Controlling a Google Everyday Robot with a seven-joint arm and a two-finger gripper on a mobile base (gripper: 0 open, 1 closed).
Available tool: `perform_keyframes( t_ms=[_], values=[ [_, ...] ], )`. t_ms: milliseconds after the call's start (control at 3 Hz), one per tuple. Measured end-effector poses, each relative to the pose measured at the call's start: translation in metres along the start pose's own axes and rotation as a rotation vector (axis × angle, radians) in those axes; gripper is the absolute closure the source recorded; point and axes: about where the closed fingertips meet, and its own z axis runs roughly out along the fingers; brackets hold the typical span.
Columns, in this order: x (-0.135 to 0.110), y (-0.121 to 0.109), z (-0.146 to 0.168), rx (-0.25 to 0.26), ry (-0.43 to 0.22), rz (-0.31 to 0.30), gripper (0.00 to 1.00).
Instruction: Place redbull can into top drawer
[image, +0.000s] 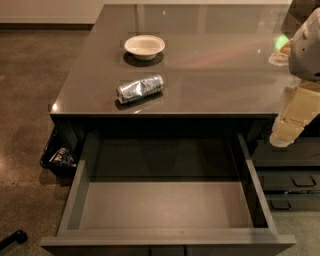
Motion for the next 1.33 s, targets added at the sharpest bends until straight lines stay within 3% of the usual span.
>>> perform_keyframes(
  t_ms=[333, 667, 1000, 1333],
  values=[
    [0.0, 0.0, 0.0, 0.0, 0.0, 0.0, 0.0],
    [-0.028, -0.017, 0.024, -0.012, -0.043, -0.076, 0.0],
    [-0.082, -0.049, 0.061, -0.016, -0.134, -0.202, 0.0],
    [-0.123, -0.066, 0.096, -0.055, -0.231, -0.297, 0.0]
  ],
)
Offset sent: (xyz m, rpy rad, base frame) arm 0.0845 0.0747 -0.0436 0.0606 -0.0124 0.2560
